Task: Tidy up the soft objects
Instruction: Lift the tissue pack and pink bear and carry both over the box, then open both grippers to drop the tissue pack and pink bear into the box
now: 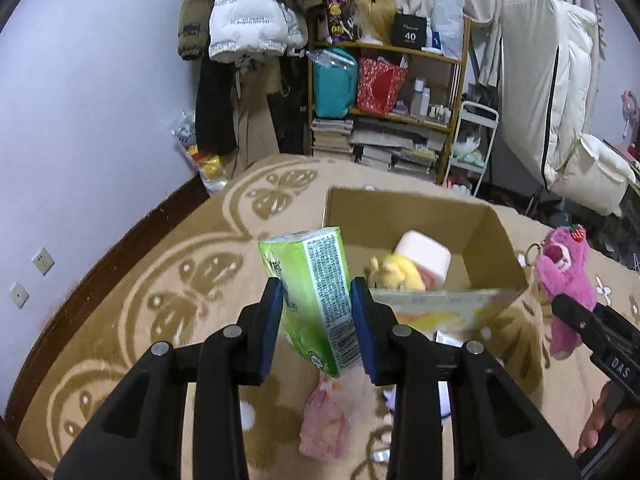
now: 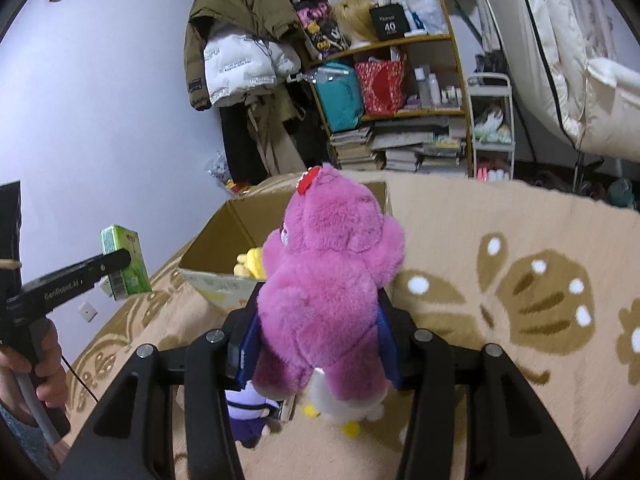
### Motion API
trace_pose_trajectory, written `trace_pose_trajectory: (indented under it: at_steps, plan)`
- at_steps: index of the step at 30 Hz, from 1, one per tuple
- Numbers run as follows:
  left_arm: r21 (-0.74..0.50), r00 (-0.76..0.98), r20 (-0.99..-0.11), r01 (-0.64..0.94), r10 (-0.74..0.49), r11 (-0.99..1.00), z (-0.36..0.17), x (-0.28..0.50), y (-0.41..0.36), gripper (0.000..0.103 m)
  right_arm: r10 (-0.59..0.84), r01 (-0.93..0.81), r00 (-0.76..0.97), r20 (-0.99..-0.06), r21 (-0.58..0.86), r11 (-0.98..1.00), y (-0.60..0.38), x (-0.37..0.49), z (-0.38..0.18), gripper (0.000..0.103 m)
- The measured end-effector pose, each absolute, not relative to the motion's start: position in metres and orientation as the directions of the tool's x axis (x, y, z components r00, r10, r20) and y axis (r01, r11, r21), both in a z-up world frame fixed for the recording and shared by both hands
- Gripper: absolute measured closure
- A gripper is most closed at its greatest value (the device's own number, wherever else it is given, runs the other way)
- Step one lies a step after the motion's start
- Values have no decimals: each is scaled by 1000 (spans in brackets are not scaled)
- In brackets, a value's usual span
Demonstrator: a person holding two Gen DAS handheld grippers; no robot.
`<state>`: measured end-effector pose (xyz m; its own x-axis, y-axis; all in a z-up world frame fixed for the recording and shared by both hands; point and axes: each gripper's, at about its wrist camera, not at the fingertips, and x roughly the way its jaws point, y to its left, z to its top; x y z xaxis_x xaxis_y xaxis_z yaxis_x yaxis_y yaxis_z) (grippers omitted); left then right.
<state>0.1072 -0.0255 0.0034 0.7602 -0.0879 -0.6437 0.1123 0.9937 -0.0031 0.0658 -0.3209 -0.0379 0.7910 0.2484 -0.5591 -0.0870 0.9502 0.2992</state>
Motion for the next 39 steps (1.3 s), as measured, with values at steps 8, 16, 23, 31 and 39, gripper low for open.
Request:
trace_pose_trajectory:
  at_steps: [8,16,23,31,39]
  plan:
    - [35,820,-565,132,-90,991,31,125,-32,70,208,-103,837,-506,227,968,-316,73,-15,51]
    - [79,842,-530,162,-96,984,36,142,-37,70,199,-120,847,-493,189,975,-307,93,-10,51]
    - [112,848,-517,203,-117,973,33,157,-49,70,210,-159,840,-500,143,977,-298,113,-19,51]
    - [122,833,-530,261,-160,958,14,165,-71,70,211,-188,809,-549,99,977,-287,133,-40,51]
    - [93,792,-574,314,-207,945,-9,173,-92,69,237,-207,795,-558,118,971,-287,136,-46,50]
